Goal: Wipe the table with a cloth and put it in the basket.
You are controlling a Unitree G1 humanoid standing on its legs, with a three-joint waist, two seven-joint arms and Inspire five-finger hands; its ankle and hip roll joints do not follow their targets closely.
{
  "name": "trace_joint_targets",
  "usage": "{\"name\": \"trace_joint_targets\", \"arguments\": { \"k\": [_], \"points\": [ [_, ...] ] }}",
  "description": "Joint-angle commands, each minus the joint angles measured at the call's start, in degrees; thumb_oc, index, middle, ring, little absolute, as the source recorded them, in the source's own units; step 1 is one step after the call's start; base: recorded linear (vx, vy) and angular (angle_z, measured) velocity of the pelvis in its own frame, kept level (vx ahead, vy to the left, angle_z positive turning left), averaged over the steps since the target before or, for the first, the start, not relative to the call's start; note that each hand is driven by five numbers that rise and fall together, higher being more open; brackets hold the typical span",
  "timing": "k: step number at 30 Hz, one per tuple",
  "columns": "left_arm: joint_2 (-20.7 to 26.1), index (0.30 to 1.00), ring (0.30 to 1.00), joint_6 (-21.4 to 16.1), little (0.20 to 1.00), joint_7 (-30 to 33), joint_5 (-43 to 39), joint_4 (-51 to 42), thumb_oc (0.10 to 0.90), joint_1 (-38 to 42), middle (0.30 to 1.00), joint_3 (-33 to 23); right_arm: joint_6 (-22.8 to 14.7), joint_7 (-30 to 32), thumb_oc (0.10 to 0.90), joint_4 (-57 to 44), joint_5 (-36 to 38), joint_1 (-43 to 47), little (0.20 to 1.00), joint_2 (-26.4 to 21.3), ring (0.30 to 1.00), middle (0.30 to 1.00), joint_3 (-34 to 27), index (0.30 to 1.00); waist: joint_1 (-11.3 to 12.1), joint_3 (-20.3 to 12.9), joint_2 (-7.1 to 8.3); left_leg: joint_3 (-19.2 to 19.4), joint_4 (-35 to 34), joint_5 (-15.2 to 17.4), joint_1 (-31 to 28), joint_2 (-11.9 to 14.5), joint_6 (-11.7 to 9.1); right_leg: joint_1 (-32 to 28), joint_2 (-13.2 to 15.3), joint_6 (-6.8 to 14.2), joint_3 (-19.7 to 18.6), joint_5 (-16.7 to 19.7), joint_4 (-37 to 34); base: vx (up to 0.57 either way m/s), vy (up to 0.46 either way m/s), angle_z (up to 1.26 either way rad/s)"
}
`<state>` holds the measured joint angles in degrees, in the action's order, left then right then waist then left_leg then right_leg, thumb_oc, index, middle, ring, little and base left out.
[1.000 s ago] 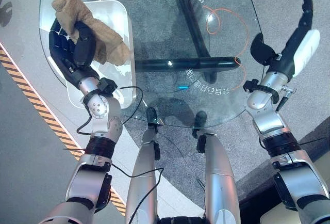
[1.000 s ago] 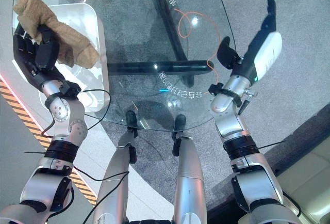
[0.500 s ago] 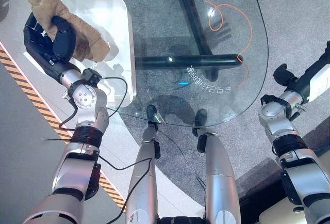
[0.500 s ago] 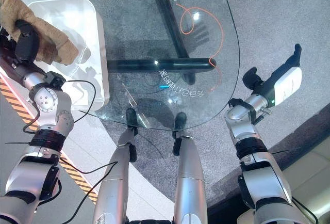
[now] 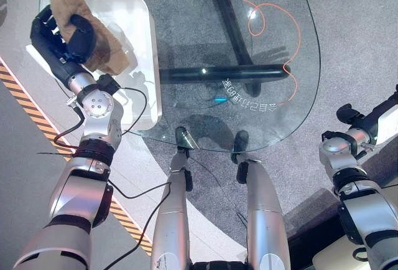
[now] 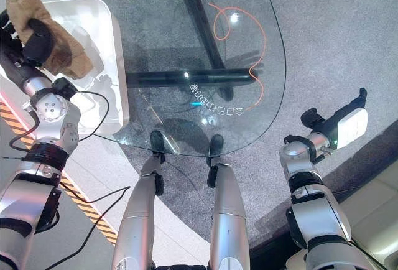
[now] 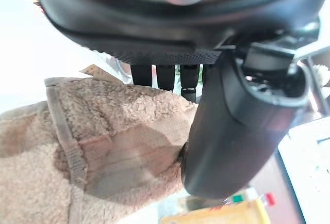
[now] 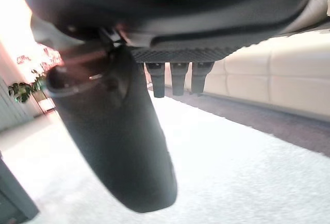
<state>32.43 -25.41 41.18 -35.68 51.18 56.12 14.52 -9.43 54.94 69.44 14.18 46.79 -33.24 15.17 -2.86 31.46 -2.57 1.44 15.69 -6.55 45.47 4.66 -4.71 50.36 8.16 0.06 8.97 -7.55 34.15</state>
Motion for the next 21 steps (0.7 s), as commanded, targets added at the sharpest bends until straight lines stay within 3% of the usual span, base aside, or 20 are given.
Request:
{"name": "trace_joint_targets", "arguments": {
  "k": [1, 10, 21],
  "points": [
    [6.9, 0.3, 0.3, -0.5, 0.2, -1.3, 3.1, 1.1, 0.1, 6.8, 0.3, -1.8, -1.2, -0.6, 0.8, 2.6, 2.3, -0.1, 0.9, -2.8, 0.9, 0.9, -0.4, 0.9, 0.1, -1.7, -0.32, 2.2, 9.0, 10.1, 0.0, -0.8, 1.7, -2.3, -2.5, 3.0, -2.6, 2.3, -5.9, 0.0, 0.0, 0.0],
    [6.9, 0.3, 0.3, 6.9, 0.2, -5.1, 6.3, 5.2, 0.1, 7.7, 0.3, 0.8, -0.4, -2.1, 0.8, 4.4, 1.9, -0.4, 0.9, -2.8, 0.9, 0.9, -0.1, 0.9, -0.4, -1.7, -0.85, 2.9, 8.6, 9.7, -0.6, -0.8, 1.7, -2.4, -2.5, 3.1, -2.7, 2.7, -6.1, 0.0, 0.011, 0.0],
    [6.8, 0.3, 0.3, 10.8, 0.2, -6.5, 10.9, 9.0, 0.1, 9.7, 0.3, 3.7, -0.4, -2.3, 0.8, 4.5, 1.3, 1.3, 0.9, -3.2, 0.9, 0.9, 0.9, 0.9, -0.9, -1.7, -1.04, 3.3, 8.1, 9.2, -0.7, -0.7, 1.4, -2.1, -2.5, 3.2, -3.0, 3.2, -6.7, 0.0, 0.0, 0.0]
  ]
}}
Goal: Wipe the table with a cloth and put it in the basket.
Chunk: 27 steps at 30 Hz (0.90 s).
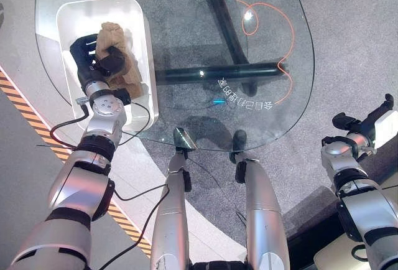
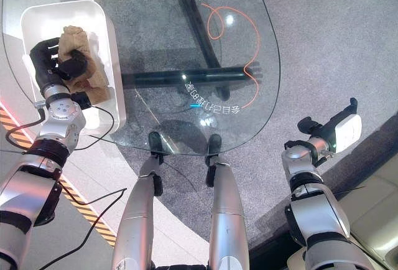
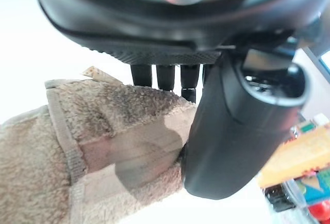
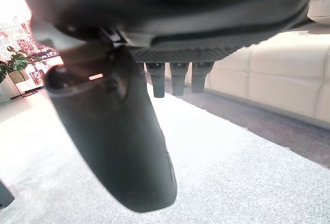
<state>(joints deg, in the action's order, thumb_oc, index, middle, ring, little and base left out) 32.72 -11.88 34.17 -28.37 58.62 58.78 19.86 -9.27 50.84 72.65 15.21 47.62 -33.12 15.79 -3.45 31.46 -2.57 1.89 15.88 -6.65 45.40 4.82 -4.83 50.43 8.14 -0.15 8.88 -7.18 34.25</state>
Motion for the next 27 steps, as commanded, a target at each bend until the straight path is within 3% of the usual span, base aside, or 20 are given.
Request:
{"name": "trace_joint_targets", "arguments": {
  "k": [1, 7, 8, 9, 27],
  "points": [
    [6.4, 0.3, 0.3, -2.4, 0.2, 0.3, 3.6, 1.5, 0.1, 7.1, 0.3, -1.4, -0.5, 1.9, 0.8, 1.2, 0.3, 0.5, 0.9, -3.2, 0.9, 0.9, 0.3, 0.9, -0.3, -1.7, -1.07, 2.9, 7.9, 9.3, -0.5, -0.9, 1.6, -2.1, -2.4, 3.4, -2.9, 2.9, -6.8, 0.0, 0.0, 0.0],
    [6.4, 0.3, 0.3, -2.5, 0.2, 0.6, 3.0, 1.7, 0.1, 7.1, 0.3, -1.3, -0.6, 1.5, 0.8, 1.6, 0.0, 0.8, 0.9, -3.6, 0.9, 0.9, 0.4, 0.9, -0.4, -1.7, -1.25, 2.9, 8.0, 9.2, -0.4, -0.9, 1.4, -1.8, -2.3, 3.4, -3.0, 3.0, -6.7, 0.0, 0.0, 0.0],
    [6.4, 0.571, 0.571, -2.3, 0.516, 0.8, 2.9, 1.8, 0.416, 7.1, 0.571, -1.3, -0.5, 1.6, 0.8, 1.7, 0.0, 0.8, 0.9, -3.4, 0.9, 0.9, 0.4, 0.9, -0.4, -1.7, -1.26, 2.9, 7.9, 9.2, -0.5, -0.9, 1.4, -1.9, -2.4, 3.4, -3.0, 3.0, -6.8, 0.0, 0.0, 0.0],
    [6.4, 0.9, 0.9, -2.2, 0.9, 0.6, 2.8, 1.8, 0.8, 7.1, 0.9, -1.3, -0.5, 1.6, 0.8, 1.7, -0.1, 0.7, 0.9, -3.4, 0.9, 0.9, 0.4, 0.9, -0.4, -1.7, -1.27, 2.9, 7.8, 9.2, -0.6, -1.0, 1.4, -1.9, -2.4, 3.4, -3.0, 3.0, -6.8, 0.0, 0.0, 0.0],
    [6.5, 0.9, 0.9, -2.3, 0.9, 0.9, 1.7, 1.0, 0.8, 6.4, 0.9, -2.0, -0.7, 2.0, 0.8, 1.3, -0.6, 0.3, 0.9, -3.0, 0.9, 0.9, 0.5, 0.9, -0.4, -1.7, -1.27, 2.5, 7.1, 8.9, -1.4, -1.0, 1.3, -2.7, -2.3, 3.5, -3.2, 3.3, -7.5, 0.0, 0.0, 0.0]
  ]
}}
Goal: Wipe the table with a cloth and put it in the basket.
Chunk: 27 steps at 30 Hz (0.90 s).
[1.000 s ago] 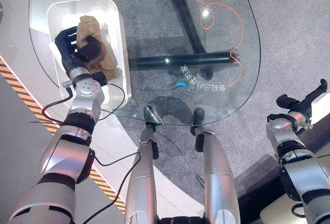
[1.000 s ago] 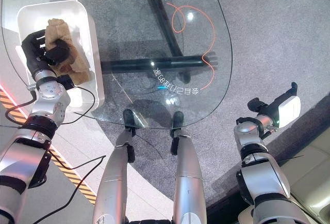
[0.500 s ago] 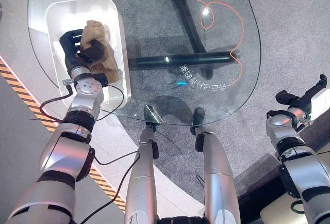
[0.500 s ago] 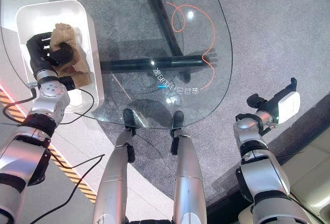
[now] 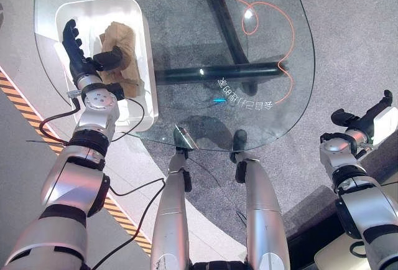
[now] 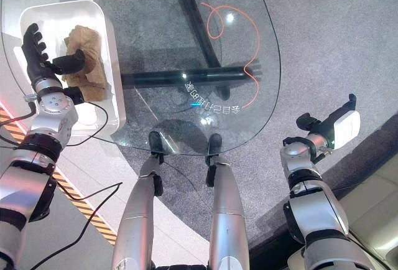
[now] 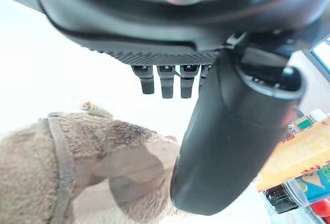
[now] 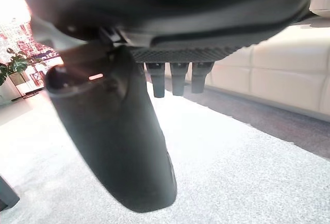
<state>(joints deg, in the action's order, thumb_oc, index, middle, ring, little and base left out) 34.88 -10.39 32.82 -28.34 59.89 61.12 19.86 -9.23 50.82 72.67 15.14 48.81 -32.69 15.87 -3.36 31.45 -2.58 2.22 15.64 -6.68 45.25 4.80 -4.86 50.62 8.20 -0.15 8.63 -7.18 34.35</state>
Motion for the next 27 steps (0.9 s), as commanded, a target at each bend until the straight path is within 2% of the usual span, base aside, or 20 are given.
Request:
{"name": "trace_joint_targets", "arguments": {
  "k": [1, 5, 9, 10, 12, 19, 22, 27],
  "points": [
    [4.3, 0.9, 0.9, -4.3, 0.9, 1.9, 1.5, -0.2, 0.8, 4.0, 0.9, -2.2, -0.8, 2.0, 0.8, 1.3, -0.5, -1.0, 0.9, -3.5, 0.9, 0.9, 0.4, 0.9, -0.5, -1.7, -1.2, 2.2, 7.2, 8.9, -1.5, -1.0, 1.3, -3.0, -2.4, 3.5, -2.9, 3.4, -7.7, 0.0, 0.0, 0.0],
    [4.6, 0.9, 0.9, -5.4, 0.9, 2.1, 0.3, -0.8, 0.8, 3.5, 0.9, -2.5, -0.9, 1.8, 0.8, 0.9, -0.6, -1.5, 0.9, -3.5, 0.9, 0.9, 0.3, 0.9, -0.3, -1.7, -0.94, 2.0, 6.4, 8.5, -2.1, -1.0, 1.3, -3.9, -2.5, 3.6, -2.9, 3.7, -8.6, 0.0, 0.0, 0.0],
    [4.8, 0.9, 0.9, -8.1, 0.9, 2.7, -0.5, -1.9, 0.8, 2.6, 0.9, -3.4, -1.0, 1.0, 0.8, 1.1, -1.0, -2.2, 0.9, -2.7, 0.9, 0.9, 0.0, 0.9, -0.2, -1.7, -0.62, 1.7, 5.1, 8.1, -3.5, -1.1, 1.2, -5.2, -2.7, 3.9, -3.1, 4.3, -9.8, -0.02, -0.04, 0.0],
    [4.7, 0.9, 0.9, -10.2, 0.9, 2.9, -1.1, -2.9, 0.8, 1.7, 0.9, -4.2, -1.1, 0.6, 0.8, 0.9, -1.1, -3.0, 0.9, -2.0, 0.9, 0.9, -0.2, 0.9, -0.1, -1.7, -0.42, 1.5, 4.2, 7.8, -4.5, -1.2, 1.0, -6.3, -2.8, 4.2, -3.1, 4.7, -10.7, -0.03, -0.05, -0.01],
    [4.6, 0.9, 0.9, -11.6, 0.9, 2.5, -1.2, -4.8, 0.8, -0.7, 0.9, -5.6, -0.7, -0.3, 0.8, 0.3, -2.2, -4.6, 0.9, -1.0, 0.9, 0.9, -0.4, 0.9, 0.3, -1.7, -0.23, 1.5, 2.3, 7.2, -6.8, -1.3, 0.9, -8.7, -2.7, 4.7, -2.9, 5.1, -12.2, -0.03, -0.051, -0.02],
    [5.7, 0.9, 0.9, -12.4, 0.9, -0.5, -2.1, -8.2, 0.8, -7.4, 0.9, -8.8, 0.1, -3.1, 0.8, 0.0, -3.3, -10.1, 0.9, 1.2, 0.9, 0.9, -0.6, 0.9, 1.2, -1.9, 0.17, 2.0, -5.4, 4.6, -17.9, -1.3, 0.2, -20.0, -1.7, 6.0, -2.3, 6.9, -18.9, -0.02, -0.027, -0.03],
    [7.0, 0.9, 0.9, -11.5, 0.9, -3.4, -2.0, -10.1, 0.8, -10.9, 0.9, -9.2, 1.0, -5.7, 0.8, -0.5, -3.2, -14.6, 0.9, 1.8, 0.9, 0.9, -1.3, 0.9, 1.6, -5.5, 0.43, 2.2, -9.9, 3.9, -22.9, -1.4, -0.1, -25.1, -1.2, 6.7, -2.3, 7.7, -22.8, 0.06, -0.041, 0.02],
    [7.0, 0.9, 0.9, -10.8, 0.9, -8.2, -2.0, -12.3, 0.8, -20.1, 0.9, -12.7, 0.2, -9.0, 0.8, -1.9, -4.7, -23.5, 0.9, 3.1, 0.9, 0.9, -2.6, 0.9, 2.6, -11.4, 0.63, 2.4, -17.0, 2.4, -31.7, -1.8, -0.4, -35.2, -0.2, 7.5, -1.2, 9.4, -30.2, 0.08, -0.037, 0.02]
  ]
}}
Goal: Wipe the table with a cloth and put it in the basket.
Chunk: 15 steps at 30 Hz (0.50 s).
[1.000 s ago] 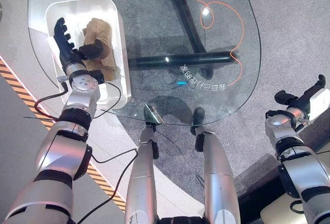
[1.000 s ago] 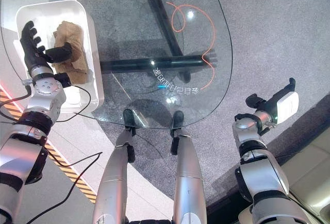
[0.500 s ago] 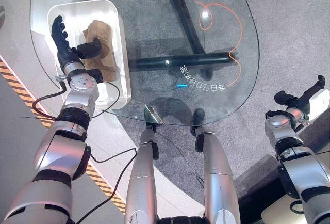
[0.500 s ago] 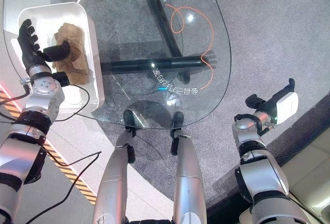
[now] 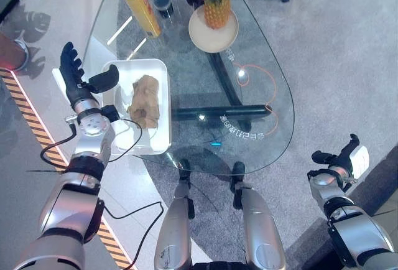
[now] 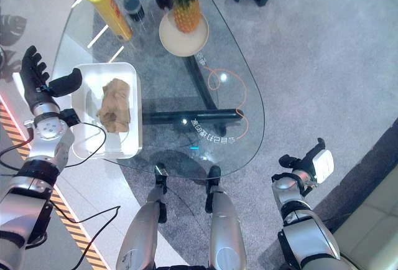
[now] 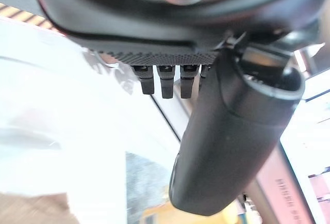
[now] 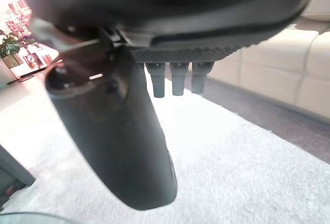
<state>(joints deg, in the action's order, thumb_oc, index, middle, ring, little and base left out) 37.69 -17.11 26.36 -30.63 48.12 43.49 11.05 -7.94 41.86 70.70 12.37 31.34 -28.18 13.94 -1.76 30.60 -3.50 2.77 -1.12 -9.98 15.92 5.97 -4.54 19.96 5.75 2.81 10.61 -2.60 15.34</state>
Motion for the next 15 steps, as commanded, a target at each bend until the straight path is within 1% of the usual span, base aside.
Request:
{"name": "trace_joint_targets", "arguments": {
  "k": [1, 2, 4, 7, 9, 13, 15],
  "points": [
    [4.0, 0.9, 0.9, -3.9, 0.9, -2.3, 0.6, -0.7, 0.8, -4.0, 0.9, -4.5, -1.2, -0.2, 0.8, 0.0, -2.1, -7.4, 0.9, -1.3, 0.9, 0.9, -1.0, 0.9, 1.0, -11.4, 1.53, 1.9, -1.1, 5.6, -3.9, -3.1, -0.7, -6.4, 2.3, 4.7, -3.0, 5.0, -12.2, 0.18, -0.003, 0.1],
    [3.5, 0.9, 0.9, -4.2, 0.9, -3.2, 0.8, -0.7, 0.8, -6.3, 0.9, -5.4, -1.5, -1.1, 0.8, -0.2, -2.4, -9.5, 0.9, -0.9, 0.9, 0.9, -1.6, 0.9, 1.2, -12.7, 1.54, 1.9, -1.9, 5.6, -5.6, -3.2, -0.7, -8.5, 2.5, 4.8, -2.7, 5.1, -13.2, 0.21, 0.025, 0.08],
    [2.5, 0.9, 0.9, -4.2, 0.9, -5.1, 1.4, -0.6, 0.8, -12.1, 0.9, -7.8, -1.7, -2.3, 0.8, -0.7, -5.5, -13.7, 0.9, -0.6, 0.9, 0.9, -2.3, 0.9, 1.5, -15.4, 1.34, 2.1, -2.9, 5.9, -8.7, -3.3, -0.5, -11.9, 2.6, 4.9, -2.2, 5.2, -14.6, 0.24, 0.064, 0.08],
    [0.5, 0.9, 0.9, -3.9, 0.9, -8.0, 1.9, 1.2, 0.8, -19.1, 0.9, -10.2, -0.7, -3.7, 0.8, -1.0, -8.5, -17.8, 0.9, 0.2, 0.9, 0.9, -2.0, 0.9, 1.5, -18.9, 1.06, 2.0, -3.5, 6.7, -11.8, -3.3, -0.3, -15.5, 2.6, 4.9, -2.1, 4.9, -15.7, 0.22, 0.072, 0.13],
    [-1.1, 0.9, 0.9, -3.8, 0.9, -9.9, 1.9, 2.6, 0.8, -23.0, 0.9, -11.2, -0.2, -3.8, 0.8, -1.1, -9.8, -20.6, 0.9, 1.6, 0.9, 0.9, -2.0, 0.9, 1.6, -20.9, 1.08, 2.0, -3.9, 7.1, -13.3, -3.4, -0.2, -17.5, 2.5, 5.0, -1.9, 4.8, -16.6, 0.2, 0.059, 0.06],
    [-3.6, 0.9, 0.9, -2.9, 0.9, -11.6, 2.3, 5.0, 0.8, -28.1, 0.9, -12.6, 1.0, -6.3, 0.8, -1.0, -12.1, -24.0, 0.9, 2.5, 0.9, 0.9, -2.9, 0.9, 1.5, -23.2, 1.24, 2.1, -3.9, 7.8, -15.2, -3.2, 0.0, -19.9, 2.6, 5.2, -1.5, 4.7, -17.3, 0.12, 0.039, 0.02],
    [-4.9, 0.9, 0.9, -3.2, 0.9, -13.3, 3.0, 8.1, 0.8, -30.8, 0.9, -13.2, 1.2, -8.2, 0.8, 0.3, -12.9, -25.4, 0.9, 3.0, 0.9, 0.9, -3.2, 0.9, 1.6, -24.3, 1.55, 2.3, -3.9, 8.4, -16.5, -2.9, 0.1, -21.4, 2.6, 5.3, -1.1, 4.5, -17.8, 0.09, 0.012, 0.02]
  ]
}}
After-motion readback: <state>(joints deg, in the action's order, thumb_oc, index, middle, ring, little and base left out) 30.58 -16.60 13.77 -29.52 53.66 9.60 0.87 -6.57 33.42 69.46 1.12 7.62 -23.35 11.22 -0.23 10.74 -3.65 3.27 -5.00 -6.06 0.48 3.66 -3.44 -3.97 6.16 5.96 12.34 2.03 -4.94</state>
